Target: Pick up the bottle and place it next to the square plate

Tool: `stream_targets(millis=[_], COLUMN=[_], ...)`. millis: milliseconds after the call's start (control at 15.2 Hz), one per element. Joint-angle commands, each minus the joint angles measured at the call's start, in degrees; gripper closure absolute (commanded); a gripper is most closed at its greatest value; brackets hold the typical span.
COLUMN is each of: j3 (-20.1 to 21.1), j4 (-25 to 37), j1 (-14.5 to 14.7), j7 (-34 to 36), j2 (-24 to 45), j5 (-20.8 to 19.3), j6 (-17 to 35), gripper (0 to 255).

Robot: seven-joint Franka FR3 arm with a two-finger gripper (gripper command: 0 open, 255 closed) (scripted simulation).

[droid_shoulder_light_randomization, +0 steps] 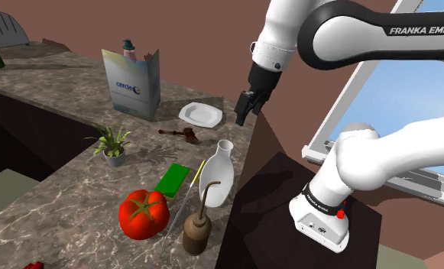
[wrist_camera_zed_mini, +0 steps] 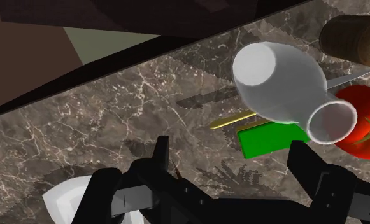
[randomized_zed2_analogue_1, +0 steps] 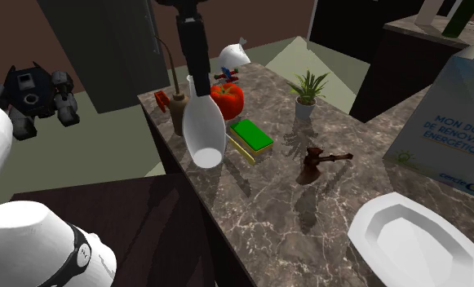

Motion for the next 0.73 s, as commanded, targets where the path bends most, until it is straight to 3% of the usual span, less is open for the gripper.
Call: stream_targets(millis=[0, 396, 660], j3=[2.85, 11.35, 12.13], j4=[-0.07, -0.08, -1.8], j1=[1.37, 4.58, 4.65], j7=[2.61, 9.75, 9.83], j2=[1.04, 5.63, 6.6], j5=[1.72, 5.94, 6.37], j6=[1.45, 7.17, 9.87], gripper=[0, 0, 0])
